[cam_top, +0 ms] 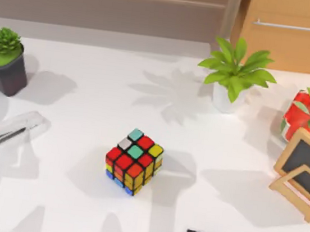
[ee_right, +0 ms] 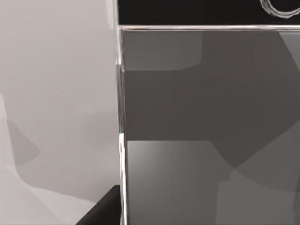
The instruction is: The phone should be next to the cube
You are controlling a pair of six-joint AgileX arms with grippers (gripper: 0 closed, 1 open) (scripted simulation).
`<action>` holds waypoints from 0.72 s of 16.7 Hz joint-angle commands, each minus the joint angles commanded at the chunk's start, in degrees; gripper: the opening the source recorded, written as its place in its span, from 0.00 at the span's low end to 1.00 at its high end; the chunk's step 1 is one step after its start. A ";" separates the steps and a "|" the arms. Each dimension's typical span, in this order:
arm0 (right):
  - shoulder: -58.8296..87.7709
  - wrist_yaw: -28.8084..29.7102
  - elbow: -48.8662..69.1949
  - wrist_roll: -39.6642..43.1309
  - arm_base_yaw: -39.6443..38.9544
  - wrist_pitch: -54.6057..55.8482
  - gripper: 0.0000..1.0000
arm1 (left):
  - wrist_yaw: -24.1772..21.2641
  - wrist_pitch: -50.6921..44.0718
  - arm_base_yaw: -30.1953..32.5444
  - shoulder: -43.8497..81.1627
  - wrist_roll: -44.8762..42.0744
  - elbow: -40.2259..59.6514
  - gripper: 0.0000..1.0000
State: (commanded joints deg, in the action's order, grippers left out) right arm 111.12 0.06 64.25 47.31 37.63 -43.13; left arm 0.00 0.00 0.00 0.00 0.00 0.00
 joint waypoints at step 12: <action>-2.85 -0.42 2.20 -0.37 -0.15 -4.97 0.00 | 0.00 0.00 0.00 0.00 0.00 0.00 1.00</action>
State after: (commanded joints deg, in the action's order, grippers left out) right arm 108.27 -0.35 66.45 46.94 37.47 -48.10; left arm 0.00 0.00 0.00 0.00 0.00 0.00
